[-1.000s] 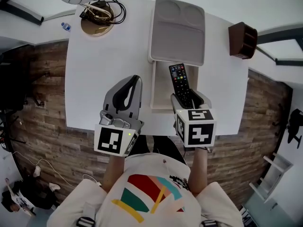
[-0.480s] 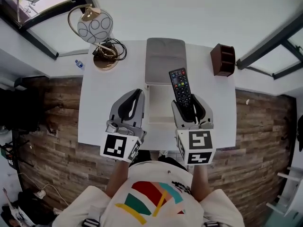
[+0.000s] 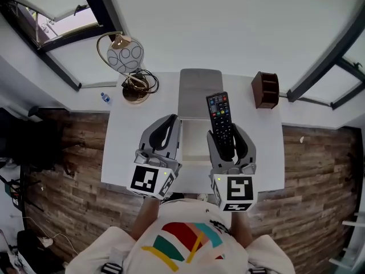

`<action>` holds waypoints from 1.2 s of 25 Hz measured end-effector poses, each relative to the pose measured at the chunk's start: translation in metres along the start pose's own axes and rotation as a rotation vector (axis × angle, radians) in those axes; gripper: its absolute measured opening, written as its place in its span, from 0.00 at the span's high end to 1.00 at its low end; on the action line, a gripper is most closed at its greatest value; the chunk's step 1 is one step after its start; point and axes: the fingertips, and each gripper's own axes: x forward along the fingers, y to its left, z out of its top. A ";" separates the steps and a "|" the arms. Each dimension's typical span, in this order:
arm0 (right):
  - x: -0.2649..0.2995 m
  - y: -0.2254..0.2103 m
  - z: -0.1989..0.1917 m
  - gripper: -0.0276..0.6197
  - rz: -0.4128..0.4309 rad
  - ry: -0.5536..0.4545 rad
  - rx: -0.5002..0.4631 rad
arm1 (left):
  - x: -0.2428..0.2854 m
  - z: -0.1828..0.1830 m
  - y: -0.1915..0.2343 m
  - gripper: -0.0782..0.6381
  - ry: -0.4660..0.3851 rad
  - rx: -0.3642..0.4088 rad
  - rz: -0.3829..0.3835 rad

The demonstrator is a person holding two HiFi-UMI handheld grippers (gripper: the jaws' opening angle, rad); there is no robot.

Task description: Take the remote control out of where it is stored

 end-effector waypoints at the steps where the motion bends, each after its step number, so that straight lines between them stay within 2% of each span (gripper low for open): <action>1: -0.001 -0.002 0.002 0.58 -0.002 -0.007 0.001 | 0.000 0.002 0.000 0.86 -0.004 0.004 0.003; 10: -0.001 -0.008 0.007 0.58 -0.001 -0.014 0.020 | -0.003 0.012 0.009 0.86 -0.018 0.028 0.020; 16: -0.001 -0.011 0.002 0.58 -0.021 0.016 0.031 | -0.004 0.006 0.012 0.86 -0.002 0.014 0.021; 21: -0.001 -0.009 -0.010 0.58 -0.034 0.065 0.005 | -0.008 -0.001 0.014 0.86 0.011 0.003 0.023; 30: 0.004 -0.001 -0.006 0.58 -0.023 0.055 0.015 | -0.008 -0.004 0.022 0.86 0.015 -0.003 0.025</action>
